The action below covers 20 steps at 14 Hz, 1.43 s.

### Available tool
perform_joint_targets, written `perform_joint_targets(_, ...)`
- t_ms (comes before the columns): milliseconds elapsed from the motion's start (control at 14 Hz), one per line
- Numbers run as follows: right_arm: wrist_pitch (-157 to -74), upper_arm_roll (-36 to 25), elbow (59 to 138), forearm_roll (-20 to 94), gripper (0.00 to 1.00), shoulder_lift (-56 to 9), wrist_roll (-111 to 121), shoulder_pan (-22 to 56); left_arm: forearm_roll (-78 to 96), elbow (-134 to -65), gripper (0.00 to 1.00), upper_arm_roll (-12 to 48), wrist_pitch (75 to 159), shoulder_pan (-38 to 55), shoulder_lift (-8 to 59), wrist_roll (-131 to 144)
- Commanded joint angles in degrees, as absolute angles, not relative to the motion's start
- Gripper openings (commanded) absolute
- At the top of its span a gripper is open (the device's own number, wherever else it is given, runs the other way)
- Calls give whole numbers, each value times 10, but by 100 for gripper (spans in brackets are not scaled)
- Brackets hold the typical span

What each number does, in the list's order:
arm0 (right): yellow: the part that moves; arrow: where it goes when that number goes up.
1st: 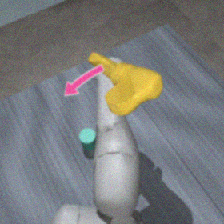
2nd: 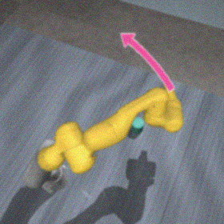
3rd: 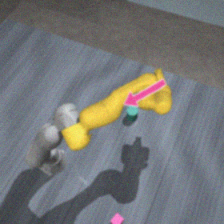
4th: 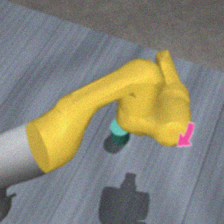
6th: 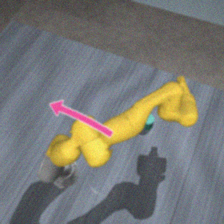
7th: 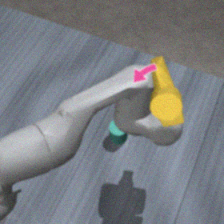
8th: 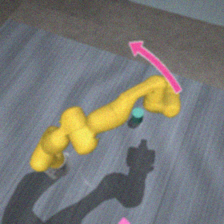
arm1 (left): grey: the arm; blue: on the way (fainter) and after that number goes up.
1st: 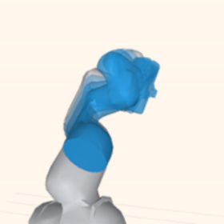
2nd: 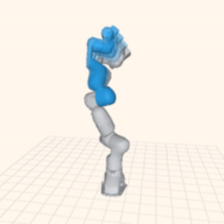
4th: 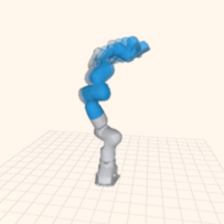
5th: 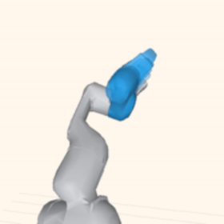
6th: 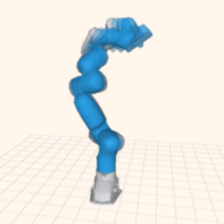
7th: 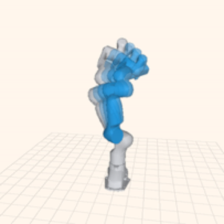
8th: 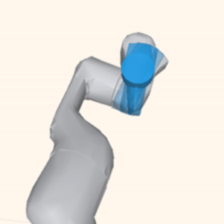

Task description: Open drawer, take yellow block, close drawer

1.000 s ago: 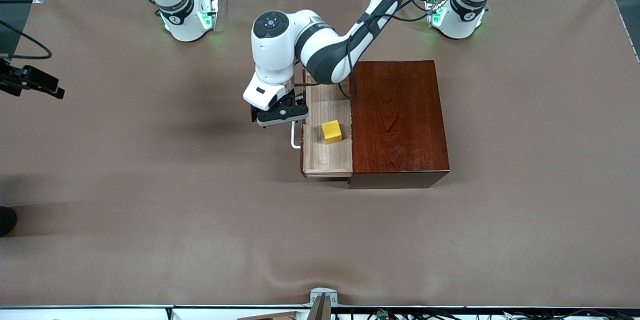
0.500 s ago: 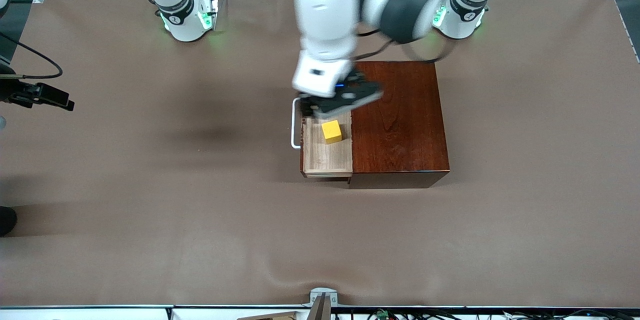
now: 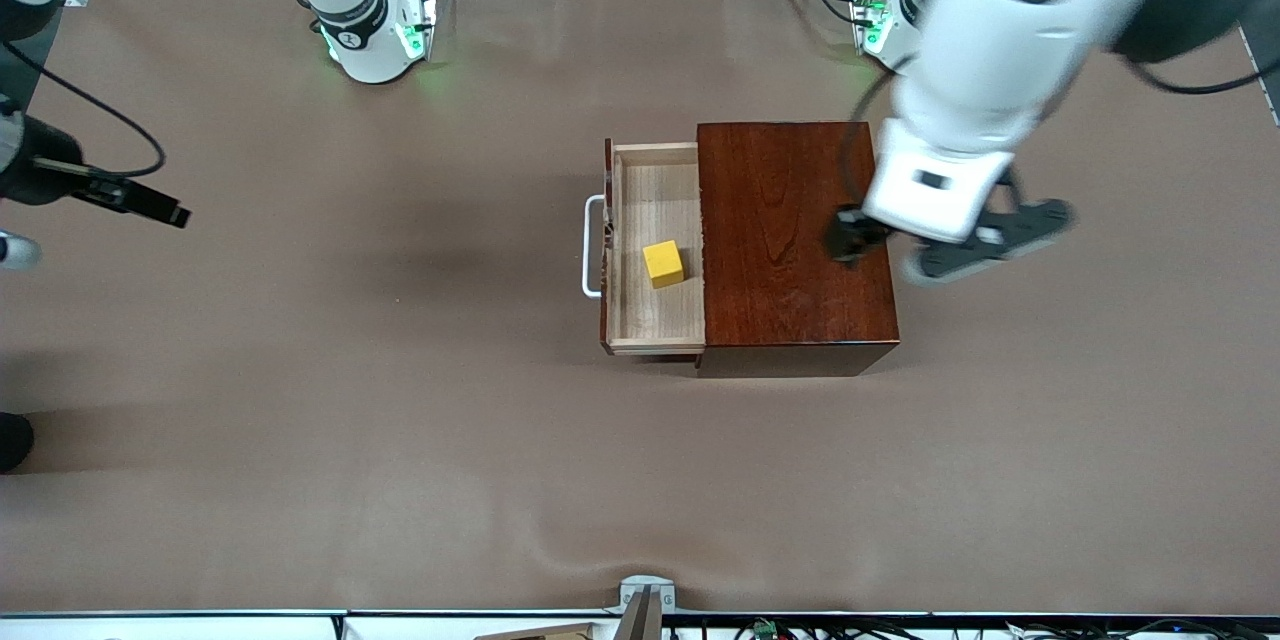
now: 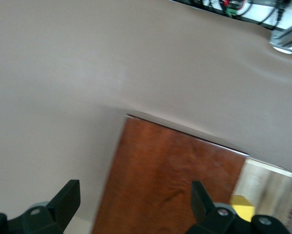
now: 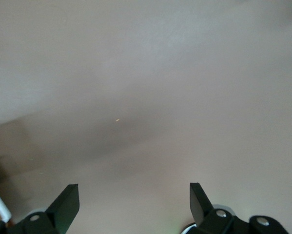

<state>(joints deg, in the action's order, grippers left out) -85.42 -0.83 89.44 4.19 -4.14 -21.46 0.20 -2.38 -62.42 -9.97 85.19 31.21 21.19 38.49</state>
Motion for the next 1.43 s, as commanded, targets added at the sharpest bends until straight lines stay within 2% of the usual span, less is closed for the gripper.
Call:
perform_joint_targets(0,-844,-10,889,60,100,-39,-284,30,-16,-679,100,-90,852,256,159,303)
perform_joint_targets(643,-852,-10,895,82,100,-54,-548,156,-17,-729,100,-90,845,165,116,133)
perform_joint_targets(1143,-914,-10,895,89,100,-83,-740,249,-8,-897,100,-74,878,72,-4,17)
perform_joint_targets(1357,-951,-10,894,109,100,-97,-810,270,-7,-957,100,-19,904,18,-52,17)
